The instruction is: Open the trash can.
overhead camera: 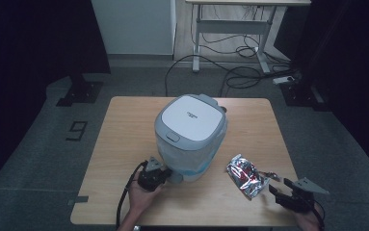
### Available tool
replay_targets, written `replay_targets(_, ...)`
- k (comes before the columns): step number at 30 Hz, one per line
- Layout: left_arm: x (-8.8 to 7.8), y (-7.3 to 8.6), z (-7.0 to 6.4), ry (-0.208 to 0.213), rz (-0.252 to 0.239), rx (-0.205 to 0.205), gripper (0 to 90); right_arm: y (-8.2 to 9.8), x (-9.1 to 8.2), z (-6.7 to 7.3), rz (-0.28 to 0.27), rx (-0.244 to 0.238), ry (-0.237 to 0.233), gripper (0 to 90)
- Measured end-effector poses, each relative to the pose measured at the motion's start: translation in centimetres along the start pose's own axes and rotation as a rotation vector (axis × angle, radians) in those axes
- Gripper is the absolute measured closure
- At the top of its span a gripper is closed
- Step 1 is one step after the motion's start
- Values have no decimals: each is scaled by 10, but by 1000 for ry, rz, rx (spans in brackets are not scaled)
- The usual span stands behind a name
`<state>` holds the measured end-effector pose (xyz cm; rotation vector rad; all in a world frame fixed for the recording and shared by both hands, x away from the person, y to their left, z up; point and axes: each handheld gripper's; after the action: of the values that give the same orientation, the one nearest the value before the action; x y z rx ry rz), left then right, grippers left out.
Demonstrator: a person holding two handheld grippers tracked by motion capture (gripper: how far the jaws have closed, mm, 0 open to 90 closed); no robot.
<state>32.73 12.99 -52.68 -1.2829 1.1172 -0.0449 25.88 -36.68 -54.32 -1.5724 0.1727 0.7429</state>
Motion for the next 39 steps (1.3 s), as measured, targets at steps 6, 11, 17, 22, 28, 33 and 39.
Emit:
replay_targets(6, 2, -1, 1, -2, 9, -15, 900, 0, 0, 1, 6, -6, 3, 285)
replay_targets(11, 3, 1, -3, -31, 9, 3, 900, 0, 1, 1, 6, -11, 5, 285)
replay_targets(17, 2, -1, -4, -42, 29, -8, 900, 0, 2, 2, 11, -17, 11, 287)
replay_targets(22, 2, -1, -4, -40, 32, -6, 900, 1, 2, 1, 13, -17, 15, 290)
replay_targets(28, 3, -1, -6, -53, 36, -7, 900, 1, 2, 1, 15, -14, 19, 293)
replay_targets(33, 4, -1, -7, -59, 46, -6, 900, 1, 1, 2, 14, -16, 18, 294)
replay_targets(39, 8, 1, -10, -82, 70, 5, 900, 1, 2, 3, 17, -18, 20, 294)
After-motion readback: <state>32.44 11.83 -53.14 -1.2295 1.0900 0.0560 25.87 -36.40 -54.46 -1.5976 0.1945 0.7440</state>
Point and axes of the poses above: each handheld gripper's, and its own axes: x roughly forward along the jaws, y roughly out of its underside, z roughly to its left, and after that the axes turned 1 degree about z, right-handed
